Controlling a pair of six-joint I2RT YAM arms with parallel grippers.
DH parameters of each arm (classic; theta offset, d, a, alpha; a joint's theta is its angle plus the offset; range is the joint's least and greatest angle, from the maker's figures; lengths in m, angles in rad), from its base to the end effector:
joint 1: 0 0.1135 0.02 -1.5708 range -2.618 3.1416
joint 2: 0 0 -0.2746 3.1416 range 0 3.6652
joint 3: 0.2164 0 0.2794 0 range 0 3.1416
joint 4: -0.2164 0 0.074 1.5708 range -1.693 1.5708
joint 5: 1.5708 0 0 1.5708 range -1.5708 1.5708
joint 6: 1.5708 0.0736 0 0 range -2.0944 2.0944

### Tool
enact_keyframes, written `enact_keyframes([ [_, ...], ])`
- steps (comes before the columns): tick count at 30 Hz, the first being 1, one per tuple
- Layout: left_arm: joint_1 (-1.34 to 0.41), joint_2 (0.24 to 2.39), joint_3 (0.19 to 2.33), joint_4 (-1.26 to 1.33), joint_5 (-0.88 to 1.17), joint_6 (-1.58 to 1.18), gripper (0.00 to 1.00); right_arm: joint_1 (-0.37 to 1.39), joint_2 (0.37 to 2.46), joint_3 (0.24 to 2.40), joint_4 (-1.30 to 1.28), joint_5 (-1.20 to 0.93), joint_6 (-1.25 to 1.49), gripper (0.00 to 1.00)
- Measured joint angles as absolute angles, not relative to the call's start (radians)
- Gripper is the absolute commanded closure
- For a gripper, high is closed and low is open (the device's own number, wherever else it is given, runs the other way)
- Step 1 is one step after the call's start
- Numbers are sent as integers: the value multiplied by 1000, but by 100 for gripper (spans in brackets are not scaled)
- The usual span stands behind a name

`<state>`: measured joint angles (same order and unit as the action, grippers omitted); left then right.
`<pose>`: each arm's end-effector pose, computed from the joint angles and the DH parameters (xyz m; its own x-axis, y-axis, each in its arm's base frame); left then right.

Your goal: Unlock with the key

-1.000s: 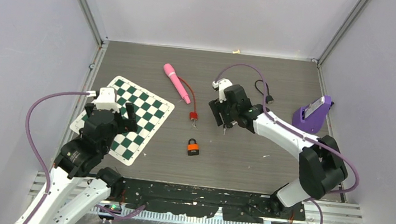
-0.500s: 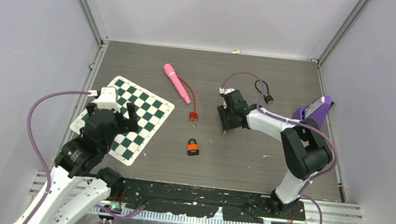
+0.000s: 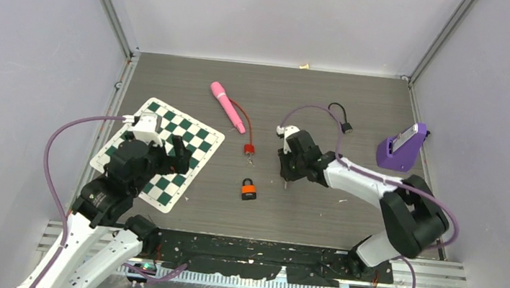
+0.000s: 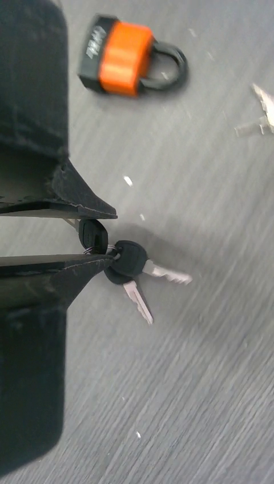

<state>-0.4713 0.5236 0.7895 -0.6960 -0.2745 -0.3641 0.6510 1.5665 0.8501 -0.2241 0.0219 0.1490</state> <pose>0.1528 -0.0555 0.3200 -0.4246 -0.1683 -0.8896 0.0710 0.9734 -0.2181 0.2802 0.2114 0.1349 -0.7239 -0.3649 -0.5855 -0.4936 0.8669 0.0700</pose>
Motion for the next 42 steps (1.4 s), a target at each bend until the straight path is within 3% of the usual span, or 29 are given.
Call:
enact_keyframes([
  [8,-471,537,746,-669,-109,-474,2,891,1436,860,-304,260,104,92],
  [13,-471,569,745,-669,-54,-524,2,986,1484,869,-374,353,105,67],
  [21,-471,548,739,-689,-24,-549,2,1083,1542,884,-492,252,186,26],
  [23,-471,526,735,-701,-24,-549,2,1098,1512,877,-506,233,224,21],
  [27,-471,493,730,-717,-24,-554,2,1092,1381,842,-519,235,321,18],
  [32,-471,497,729,-725,-22,-565,2,1018,1285,806,-496,249,449,23],
  [36,-471,501,720,-724,4,-570,2,942,1285,748,-458,232,507,32],
  [42,-471,509,702,-725,38,-574,2,886,1359,734,-411,184,538,34],
])
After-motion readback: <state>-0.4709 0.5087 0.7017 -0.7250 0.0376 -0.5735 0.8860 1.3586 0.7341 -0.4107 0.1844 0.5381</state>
